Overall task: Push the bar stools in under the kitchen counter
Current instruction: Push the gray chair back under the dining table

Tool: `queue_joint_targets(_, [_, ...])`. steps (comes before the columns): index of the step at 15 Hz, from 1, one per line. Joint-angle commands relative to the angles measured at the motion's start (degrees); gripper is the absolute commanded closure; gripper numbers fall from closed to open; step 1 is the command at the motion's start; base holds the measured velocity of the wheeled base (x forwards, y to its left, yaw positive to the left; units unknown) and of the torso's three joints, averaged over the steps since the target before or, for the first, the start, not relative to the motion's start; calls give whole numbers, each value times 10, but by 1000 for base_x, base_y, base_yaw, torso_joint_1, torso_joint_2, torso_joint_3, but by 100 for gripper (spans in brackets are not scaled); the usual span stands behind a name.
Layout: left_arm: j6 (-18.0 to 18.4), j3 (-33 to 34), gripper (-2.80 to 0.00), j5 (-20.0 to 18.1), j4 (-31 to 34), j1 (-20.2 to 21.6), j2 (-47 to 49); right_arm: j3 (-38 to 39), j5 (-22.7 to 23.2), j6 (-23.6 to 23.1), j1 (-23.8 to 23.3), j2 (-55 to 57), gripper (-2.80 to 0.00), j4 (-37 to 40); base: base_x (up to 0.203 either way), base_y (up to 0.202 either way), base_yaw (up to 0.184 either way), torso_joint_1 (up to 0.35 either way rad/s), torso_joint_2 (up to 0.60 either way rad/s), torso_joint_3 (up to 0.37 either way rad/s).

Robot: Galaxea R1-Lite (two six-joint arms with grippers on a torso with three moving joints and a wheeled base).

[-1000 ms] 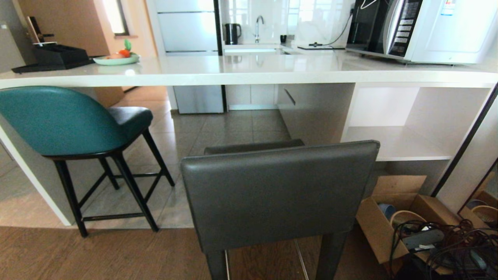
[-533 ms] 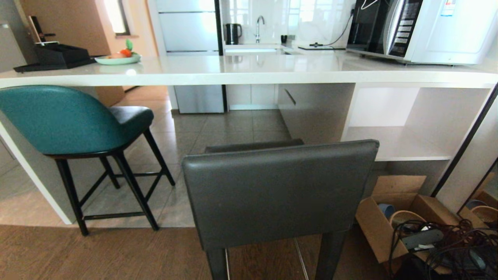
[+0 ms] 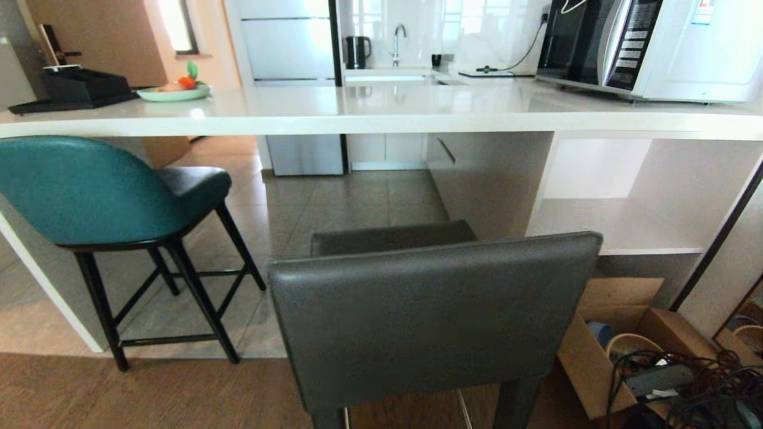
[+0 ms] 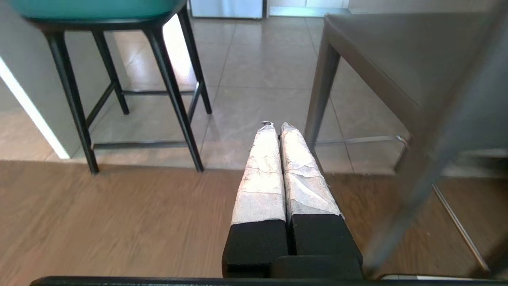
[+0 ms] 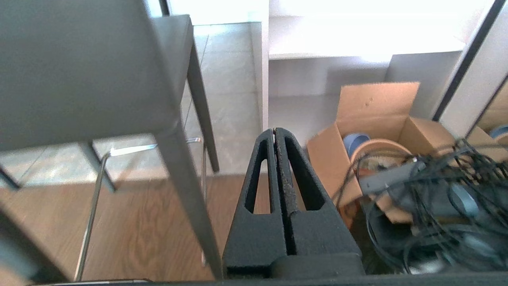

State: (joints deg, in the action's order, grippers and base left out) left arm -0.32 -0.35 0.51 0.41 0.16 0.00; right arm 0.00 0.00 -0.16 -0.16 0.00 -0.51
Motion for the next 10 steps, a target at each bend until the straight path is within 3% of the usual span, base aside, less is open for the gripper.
queue_joint_targets(1, [0,0,0,0,0,0,0,3,0,0,0,1,0,0,170,0,4,7,7,2])
queue_joint_targets(6, [7,-2,0,1,2,2,0,1,6,-6,0,1,0,-11,20,0,0,2,0,0])
queue_joint_targets(7, [16,-10,0,-2,1,1,0,1,13,-24,1,0,0,-14,0,0,0,0,0,0])
queue_joint_targets(9, [15,-83,0,-28,11,1,28,0,33,-70,1,8,0,-14,0,0,0,0,0,0])
queue_joint_targets(10, [14,-112,0,-43,13,0,68,-9,52,-65,1,11,0,-14,0,0,0,0,0,0])
